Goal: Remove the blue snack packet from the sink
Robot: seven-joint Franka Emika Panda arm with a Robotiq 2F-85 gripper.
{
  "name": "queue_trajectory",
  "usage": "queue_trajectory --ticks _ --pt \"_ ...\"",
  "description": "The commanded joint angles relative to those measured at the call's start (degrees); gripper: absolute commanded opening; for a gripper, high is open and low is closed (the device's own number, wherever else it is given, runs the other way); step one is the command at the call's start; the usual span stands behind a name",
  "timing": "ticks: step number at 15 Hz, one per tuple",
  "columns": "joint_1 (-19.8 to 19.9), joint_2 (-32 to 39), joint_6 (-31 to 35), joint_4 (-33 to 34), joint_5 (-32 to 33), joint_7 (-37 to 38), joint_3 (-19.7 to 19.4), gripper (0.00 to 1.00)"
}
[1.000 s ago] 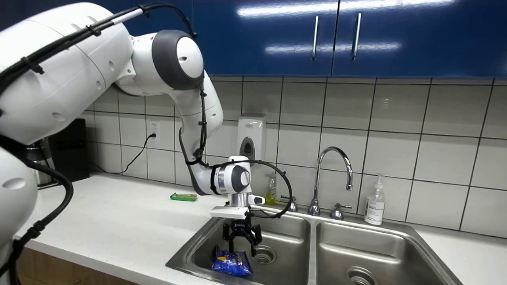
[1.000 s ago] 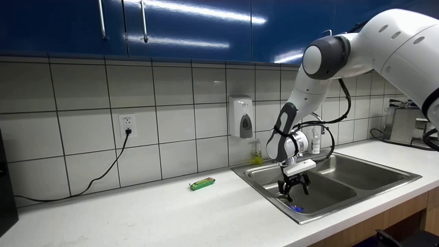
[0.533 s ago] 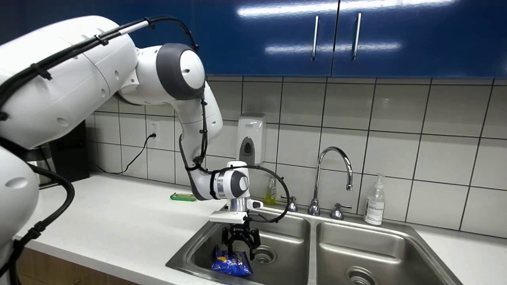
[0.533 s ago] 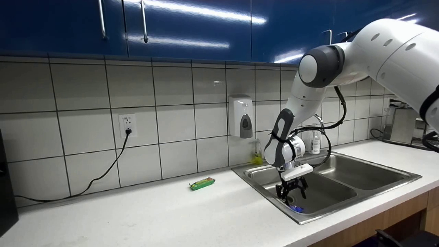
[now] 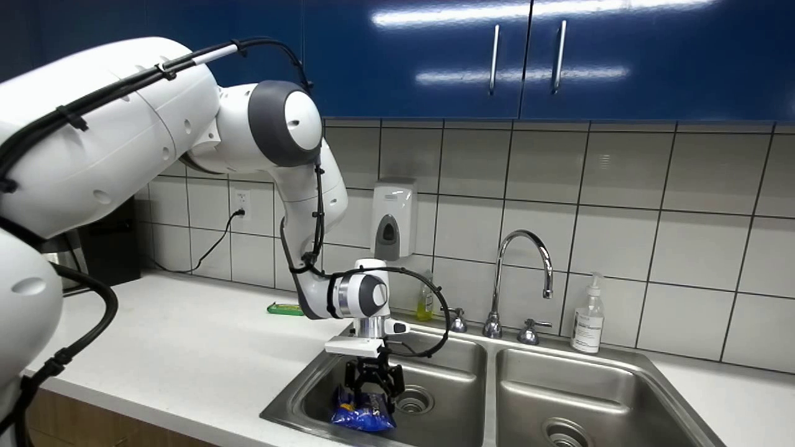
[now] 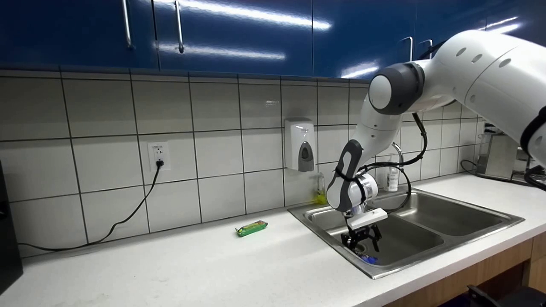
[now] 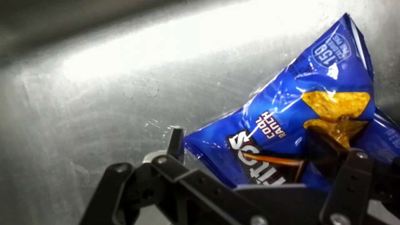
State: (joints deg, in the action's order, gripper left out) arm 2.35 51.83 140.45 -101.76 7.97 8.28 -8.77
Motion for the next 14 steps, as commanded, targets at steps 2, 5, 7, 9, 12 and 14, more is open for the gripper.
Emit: queue_trajectory --ticks 2,5,7,9,12,14 --pt "0.0 1.4 0.1 1.6 -1.8 0.6 0.1 0.75" --pt "0.0 1.8 0.0 2.1 -2.3 0.6 0.0 0.58" --pt "-0.1 1.8 0.0 2.3 -2.3 0.7 -0.2 0.42" --pt "-0.2 1.9 0.1 2.5 -2.3 0.7 -0.3 0.27" --pt "-0.3 1.9 0.0 2.8 -2.3 0.9 -0.3 0.03" --pt "-0.5 1.9 0.1 3.0 -2.2 1.0 -0.3 0.0"
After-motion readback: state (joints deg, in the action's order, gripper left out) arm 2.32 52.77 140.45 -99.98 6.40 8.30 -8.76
